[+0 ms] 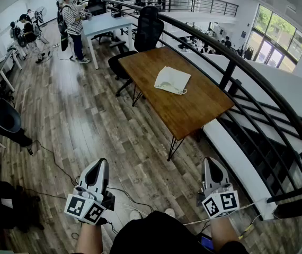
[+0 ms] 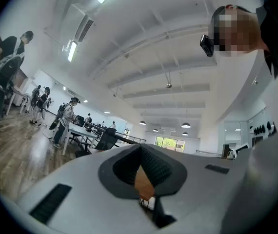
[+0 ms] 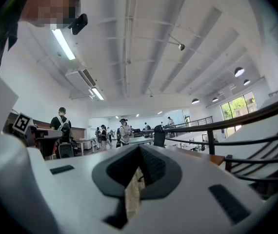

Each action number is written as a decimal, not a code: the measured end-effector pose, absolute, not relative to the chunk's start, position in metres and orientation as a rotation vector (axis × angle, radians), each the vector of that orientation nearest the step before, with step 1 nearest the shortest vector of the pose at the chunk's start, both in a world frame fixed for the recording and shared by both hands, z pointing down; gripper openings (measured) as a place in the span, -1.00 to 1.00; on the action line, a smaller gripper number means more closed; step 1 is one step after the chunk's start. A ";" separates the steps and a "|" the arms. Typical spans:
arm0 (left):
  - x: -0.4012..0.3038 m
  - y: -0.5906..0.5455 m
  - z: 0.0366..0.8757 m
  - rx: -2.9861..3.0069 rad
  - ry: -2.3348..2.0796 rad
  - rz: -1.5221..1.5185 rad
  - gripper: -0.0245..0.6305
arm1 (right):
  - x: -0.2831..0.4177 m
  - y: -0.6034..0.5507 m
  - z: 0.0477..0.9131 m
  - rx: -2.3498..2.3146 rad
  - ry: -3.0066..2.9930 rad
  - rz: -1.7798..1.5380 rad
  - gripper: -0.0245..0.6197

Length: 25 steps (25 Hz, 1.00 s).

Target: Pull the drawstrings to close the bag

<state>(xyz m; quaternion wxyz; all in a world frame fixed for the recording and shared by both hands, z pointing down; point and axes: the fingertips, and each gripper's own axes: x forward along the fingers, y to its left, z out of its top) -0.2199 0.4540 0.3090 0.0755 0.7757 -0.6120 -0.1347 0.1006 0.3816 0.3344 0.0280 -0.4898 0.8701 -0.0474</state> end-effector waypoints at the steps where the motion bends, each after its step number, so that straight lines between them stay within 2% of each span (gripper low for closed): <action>1: -0.220 0.456 0.308 2.324 -1.831 -0.410 -0.89 | 0.099 0.383 0.333 -1.506 2.689 -0.150 -0.95; 25: -0.227 0.490 0.311 2.432 -1.713 -0.363 -0.89 | 0.044 0.427 0.332 -1.416 2.613 -0.280 -0.88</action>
